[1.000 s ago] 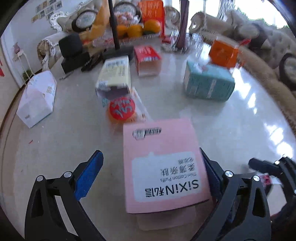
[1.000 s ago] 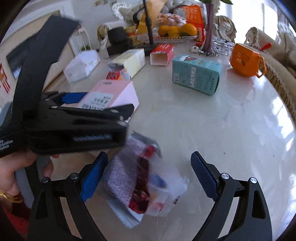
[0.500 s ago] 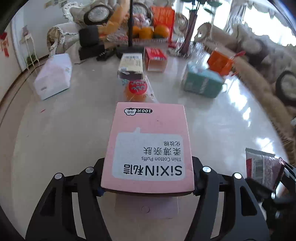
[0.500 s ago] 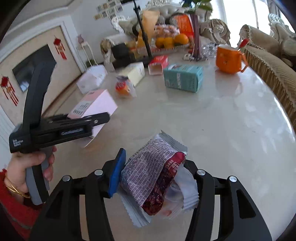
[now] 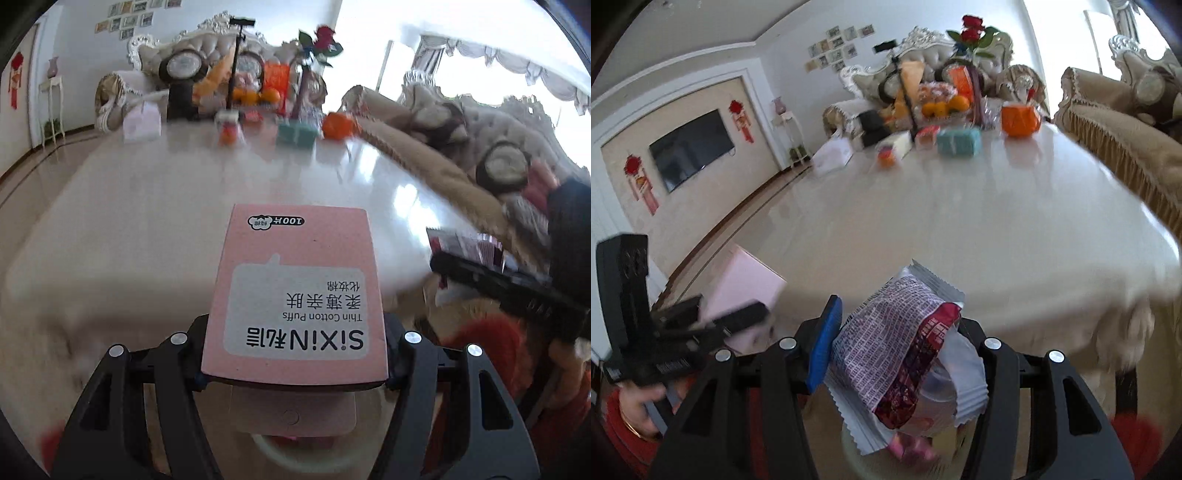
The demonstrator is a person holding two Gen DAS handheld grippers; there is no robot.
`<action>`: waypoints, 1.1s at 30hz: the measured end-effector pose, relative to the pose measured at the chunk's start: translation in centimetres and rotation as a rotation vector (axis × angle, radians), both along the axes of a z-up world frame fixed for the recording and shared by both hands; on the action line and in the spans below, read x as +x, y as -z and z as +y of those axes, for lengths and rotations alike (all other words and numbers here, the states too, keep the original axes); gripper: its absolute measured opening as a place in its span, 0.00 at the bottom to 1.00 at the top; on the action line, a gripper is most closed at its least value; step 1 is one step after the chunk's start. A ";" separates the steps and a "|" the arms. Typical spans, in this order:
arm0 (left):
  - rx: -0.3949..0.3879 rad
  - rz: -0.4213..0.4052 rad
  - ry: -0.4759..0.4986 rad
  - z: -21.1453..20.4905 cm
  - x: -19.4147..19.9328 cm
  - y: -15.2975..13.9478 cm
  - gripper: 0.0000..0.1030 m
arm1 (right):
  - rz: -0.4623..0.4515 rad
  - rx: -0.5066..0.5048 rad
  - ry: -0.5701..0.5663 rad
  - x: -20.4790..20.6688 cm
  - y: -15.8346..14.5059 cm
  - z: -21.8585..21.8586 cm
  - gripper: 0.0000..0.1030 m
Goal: Collect trash
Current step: 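Carry both items to the wastebasket and open both tools to drop them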
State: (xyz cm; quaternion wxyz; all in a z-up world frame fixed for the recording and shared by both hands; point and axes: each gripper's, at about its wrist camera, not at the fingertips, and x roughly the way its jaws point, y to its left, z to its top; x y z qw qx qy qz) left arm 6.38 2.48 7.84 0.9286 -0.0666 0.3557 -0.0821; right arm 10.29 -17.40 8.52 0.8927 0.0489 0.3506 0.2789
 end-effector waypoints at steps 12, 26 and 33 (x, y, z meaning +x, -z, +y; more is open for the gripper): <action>0.088 0.348 0.042 -5.1 -2.4 16.6 0.62 | 0.370 -0.181 0.023 -2.5 15.2 0.3 0.50; 0.146 0.425 0.046 -5.6 -0.3 20.7 0.62 | 0.408 -0.293 0.042 -1.5 19.0 1.3 0.50; 0.151 0.429 0.055 -5.9 -0.2 21.0 0.66 | 0.397 -0.305 0.050 -1.6 19.2 1.2 0.52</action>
